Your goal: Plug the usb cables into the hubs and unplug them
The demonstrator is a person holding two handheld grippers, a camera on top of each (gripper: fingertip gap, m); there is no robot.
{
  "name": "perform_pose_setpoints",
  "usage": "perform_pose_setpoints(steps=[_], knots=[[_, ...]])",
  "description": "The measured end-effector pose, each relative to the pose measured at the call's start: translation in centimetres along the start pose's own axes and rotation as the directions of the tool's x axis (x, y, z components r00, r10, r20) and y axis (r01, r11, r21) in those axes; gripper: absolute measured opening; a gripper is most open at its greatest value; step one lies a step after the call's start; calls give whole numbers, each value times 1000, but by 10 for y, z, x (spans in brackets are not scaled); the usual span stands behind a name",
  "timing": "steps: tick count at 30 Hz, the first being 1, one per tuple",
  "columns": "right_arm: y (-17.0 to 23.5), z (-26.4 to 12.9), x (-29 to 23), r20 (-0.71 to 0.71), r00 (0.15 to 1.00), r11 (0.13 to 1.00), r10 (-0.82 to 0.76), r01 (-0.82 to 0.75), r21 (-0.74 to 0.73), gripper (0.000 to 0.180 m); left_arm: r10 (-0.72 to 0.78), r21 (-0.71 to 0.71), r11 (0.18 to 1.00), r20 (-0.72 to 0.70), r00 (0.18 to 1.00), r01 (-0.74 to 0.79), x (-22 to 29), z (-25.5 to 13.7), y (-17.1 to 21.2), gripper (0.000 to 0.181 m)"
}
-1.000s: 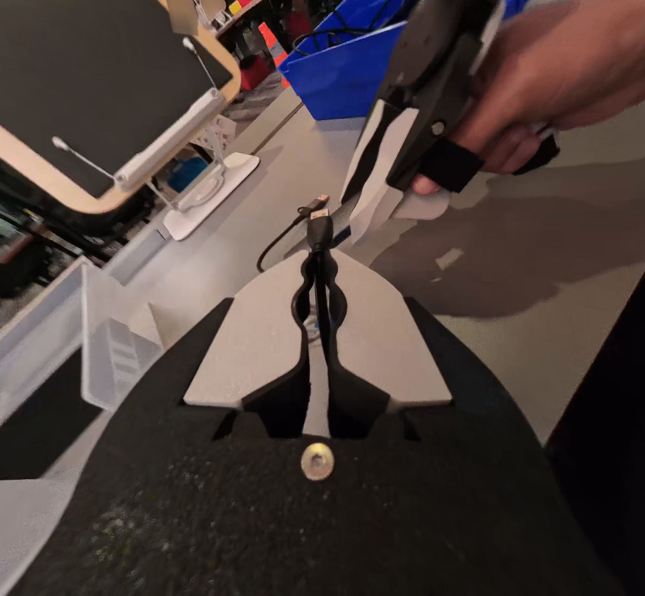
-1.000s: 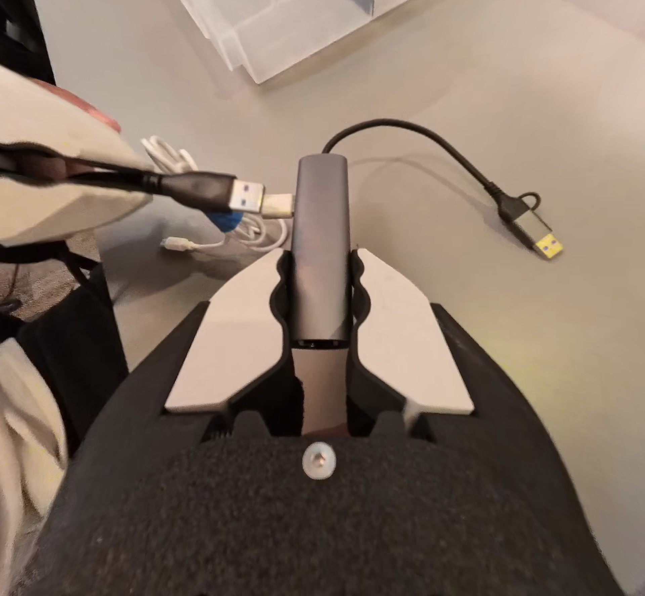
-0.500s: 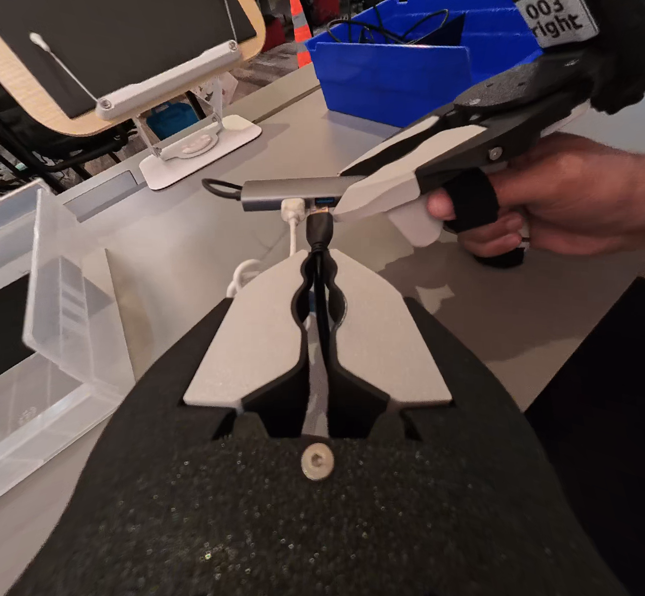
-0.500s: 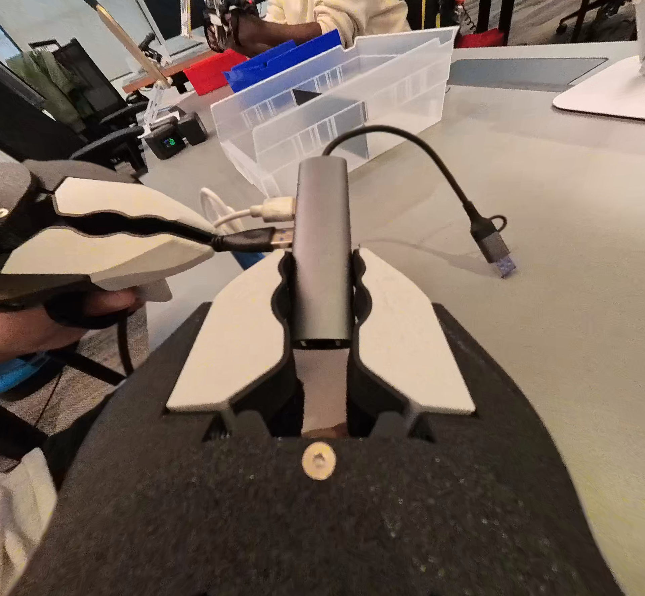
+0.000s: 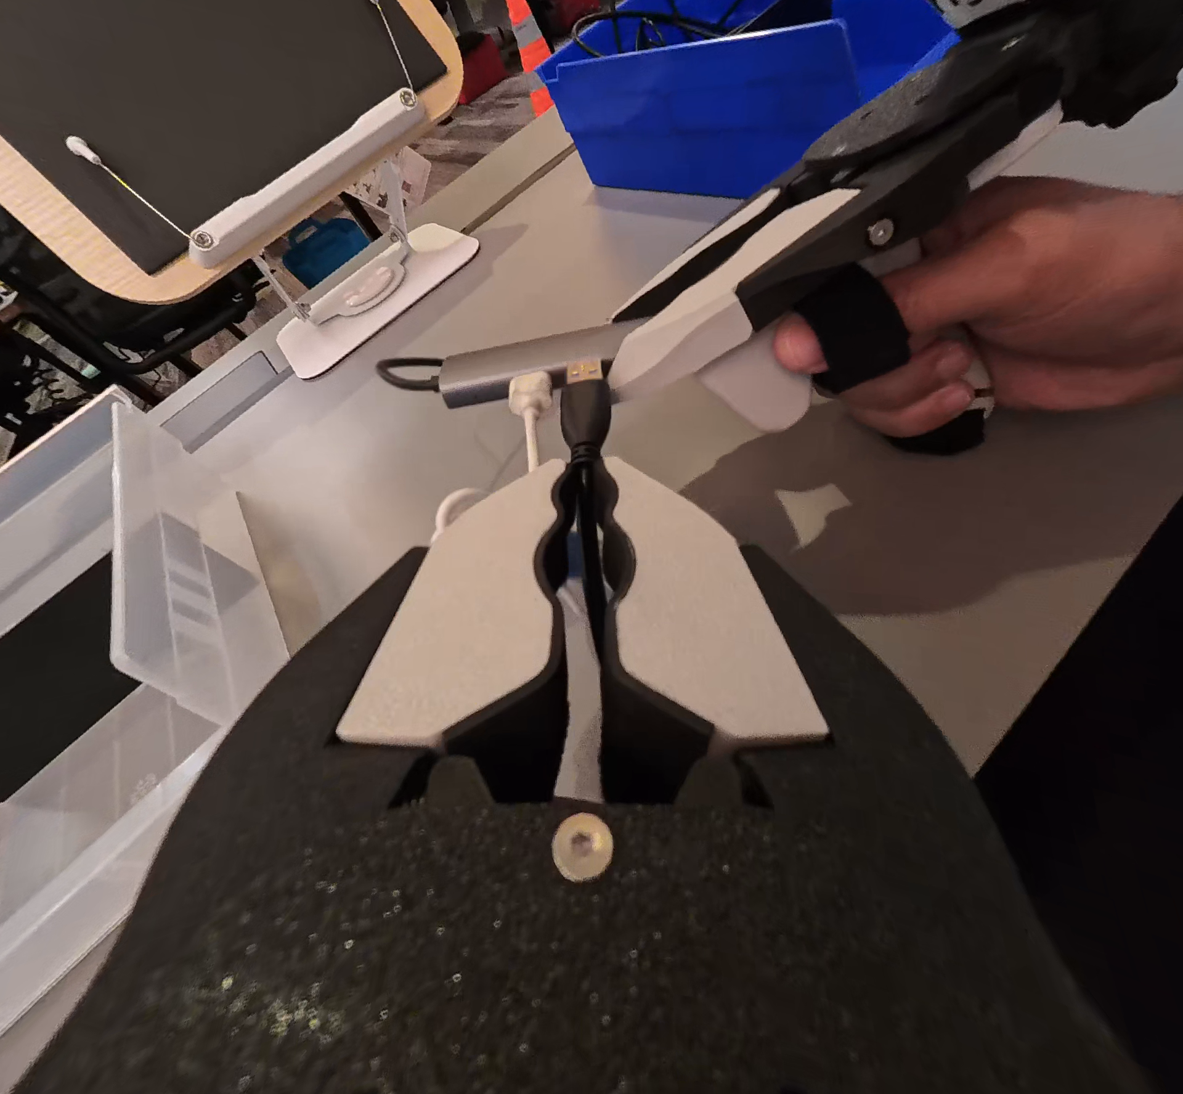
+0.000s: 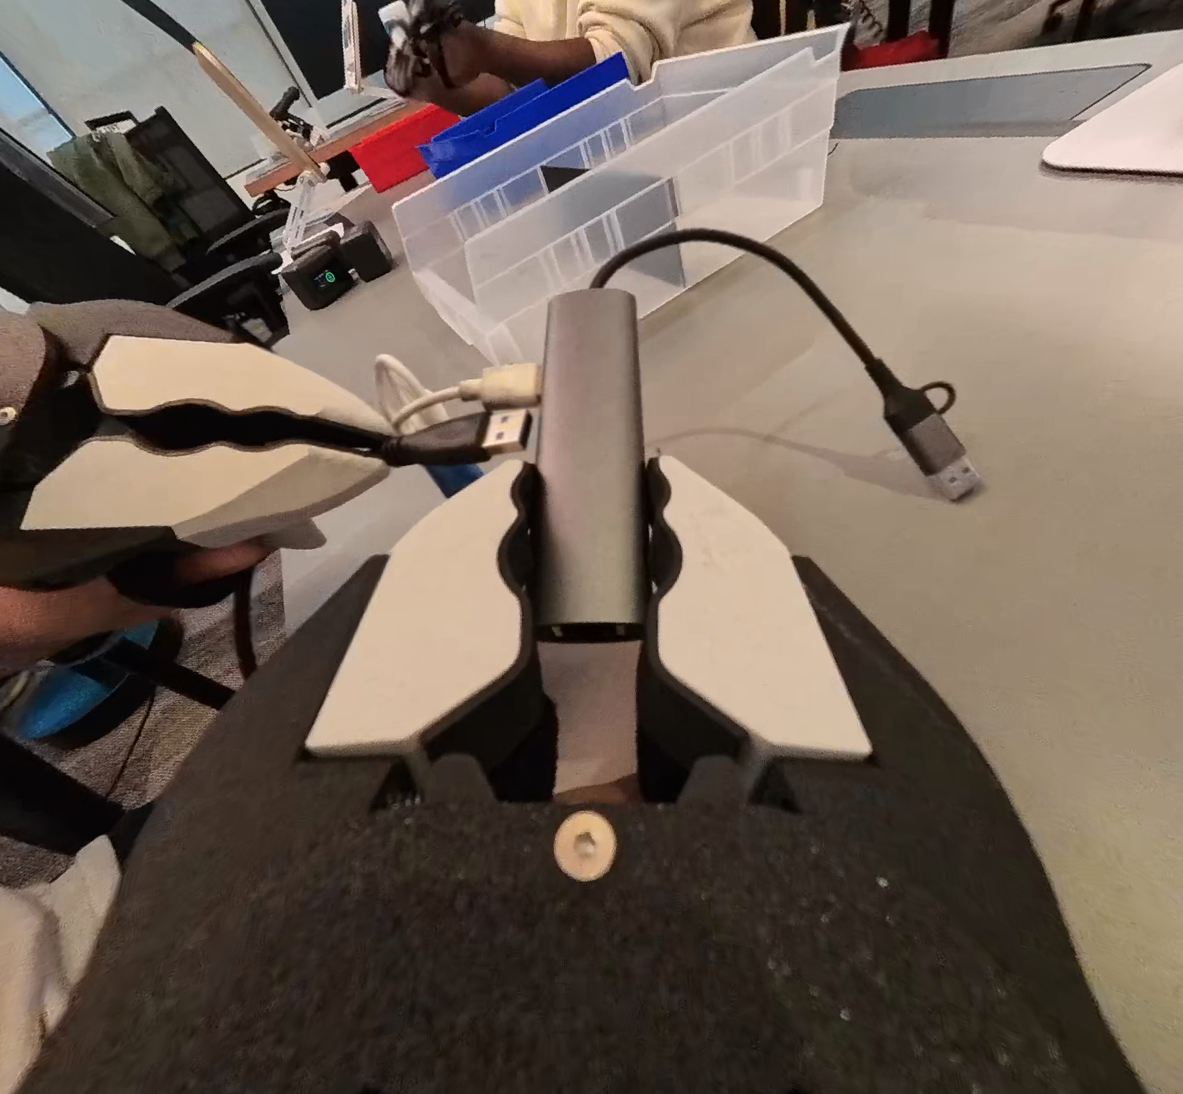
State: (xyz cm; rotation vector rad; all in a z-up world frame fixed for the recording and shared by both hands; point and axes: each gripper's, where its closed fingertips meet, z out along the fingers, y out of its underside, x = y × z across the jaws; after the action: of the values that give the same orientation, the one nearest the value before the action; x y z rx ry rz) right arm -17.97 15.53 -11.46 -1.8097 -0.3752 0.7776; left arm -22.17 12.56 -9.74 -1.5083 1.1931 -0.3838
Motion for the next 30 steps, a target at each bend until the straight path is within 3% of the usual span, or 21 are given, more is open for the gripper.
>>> perform_pose_setpoints(steps=[30], knots=[[8,1,0,-37,988,986,-153,149,-74,33,15,-35,999,13,1000,-14,2,5,6,4]])
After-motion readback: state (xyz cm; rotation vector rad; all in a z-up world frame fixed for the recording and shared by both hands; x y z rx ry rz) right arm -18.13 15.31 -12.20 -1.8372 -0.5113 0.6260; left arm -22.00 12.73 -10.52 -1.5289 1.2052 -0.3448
